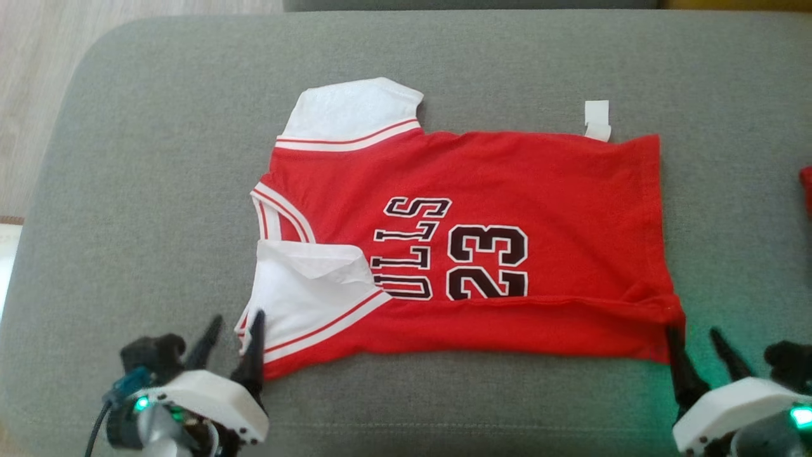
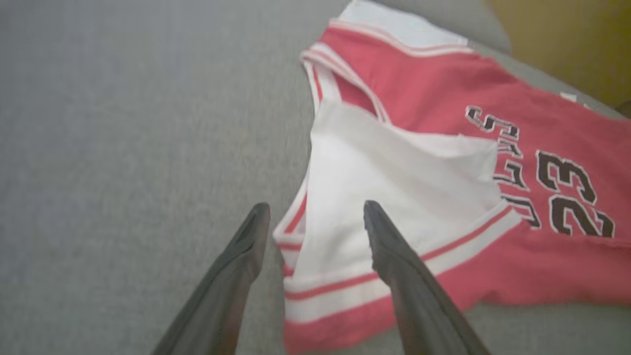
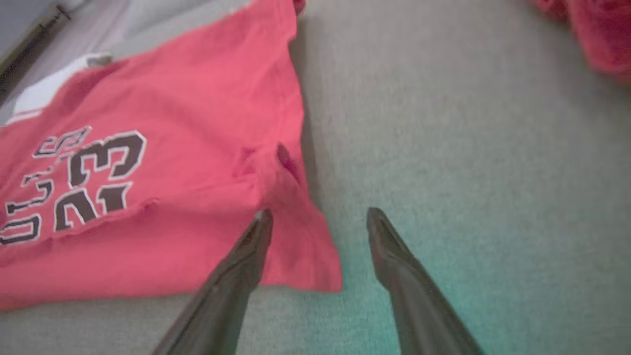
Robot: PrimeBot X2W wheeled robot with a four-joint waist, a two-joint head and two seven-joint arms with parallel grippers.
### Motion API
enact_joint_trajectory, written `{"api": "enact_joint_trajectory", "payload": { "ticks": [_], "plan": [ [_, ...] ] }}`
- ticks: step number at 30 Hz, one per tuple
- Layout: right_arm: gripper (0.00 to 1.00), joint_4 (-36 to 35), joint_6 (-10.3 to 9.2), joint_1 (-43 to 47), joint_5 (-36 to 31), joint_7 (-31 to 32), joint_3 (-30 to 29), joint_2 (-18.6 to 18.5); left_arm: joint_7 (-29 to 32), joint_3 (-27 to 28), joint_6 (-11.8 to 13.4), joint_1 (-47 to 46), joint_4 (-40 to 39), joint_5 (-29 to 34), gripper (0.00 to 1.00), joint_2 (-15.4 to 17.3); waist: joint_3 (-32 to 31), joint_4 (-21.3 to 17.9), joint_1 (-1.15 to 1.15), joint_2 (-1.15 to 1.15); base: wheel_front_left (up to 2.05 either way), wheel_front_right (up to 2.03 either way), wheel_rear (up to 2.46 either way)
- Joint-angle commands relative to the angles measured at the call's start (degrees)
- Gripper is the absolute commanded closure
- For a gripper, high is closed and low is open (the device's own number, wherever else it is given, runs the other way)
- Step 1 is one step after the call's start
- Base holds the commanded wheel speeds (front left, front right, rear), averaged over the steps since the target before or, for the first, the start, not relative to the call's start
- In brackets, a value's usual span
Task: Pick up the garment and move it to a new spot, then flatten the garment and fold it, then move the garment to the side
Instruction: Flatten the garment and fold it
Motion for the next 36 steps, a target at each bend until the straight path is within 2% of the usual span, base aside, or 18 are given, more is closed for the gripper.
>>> {"api": "enact_joint_trajectory", "payload": {
  "ticks": [1,5,10,16,20,24,30,31,36],
  "plan": [
    [0.00,-4.01,0.20,-1.17,-1.56,-2.79,1.22,-0.51,-2.97,2.62,1.29,-1.00,-3.02,1.97,0.00,1.45,-0.43,-0.26,0.00,0.00,0.00,0.00,0.00],
    [0.00,-9.49,0.20,-2.81,-6.03,-8.09,2.67,-0.49,-8.23,2.97,4.32,-1.78,-7.28,6.71,0.00,2.73,-1.22,-0.57,0.00,0.00,0.00,0.00,0.00],
    [0.00,-15.02,0.20,-5.63,-8.85,-10.96,5.15,-0.52,-9.52,3.70,6.45,-2.77,-12.81,9.36,0.00,4.05,-2.42,-1.05,0.00,0.00,0.00,0.00,0.00],
    [0.00,-17.82,0.20,-6.82,-9.11,-10.69,6.51,-0.60,-7.82,3.91,7.77,-3.06,-17.71,10.38,0.00,5.33,-2.58,-1.31,0.00,0.00,0.00,0.00,0.00],
    [0.00,-18.04,0.20,-6.98,-8.78,-10.60,6.66,-0.56,-7.00,3.72,7.57,-3.10,-18.44,9.93,0.00,5.57,-1.77,-1.37,0.00,0.00,0.00,0.00,0.00],
    [0.00,-18.23,0.20,-7.28,-8.33,-10.43,6.70,-0.52,-6.14,2.84,6.12,-5.38,-18.00,9.23,0.00,5.61,0.11,-1.32,0.00,0.00,0.00,0.00,0.00],
    [0.00,-18.64,0.20,-9.07,-7.91,-10.15,7.07,-0.47,-3.13,0.10,1.08,-17.54,-11.52,7.61,0.00,4.67,5.55,-1.88,0.00,0.00,0.00,0.00,0.00],
    [0.00,-18.64,0.20,-9.07,-7.91,-10.15,7.07,-0.47,-3.13,0.10,1.08,-17.54,-11.52,7.61,0.00,4.67,5.55,-1.88,0.00,0.00,0.00,0.00,0.00],
    [0.00,-18.47,0.20,-11.67,-7.51,-10.27,8.04,-0.46,-0.82,-1.67,-3.09,-31.61,-0.29,6.69,0.00,3.02,11.15,-3.66,0.00,0.00,0.00,0.00,0.00]
  ]
}}
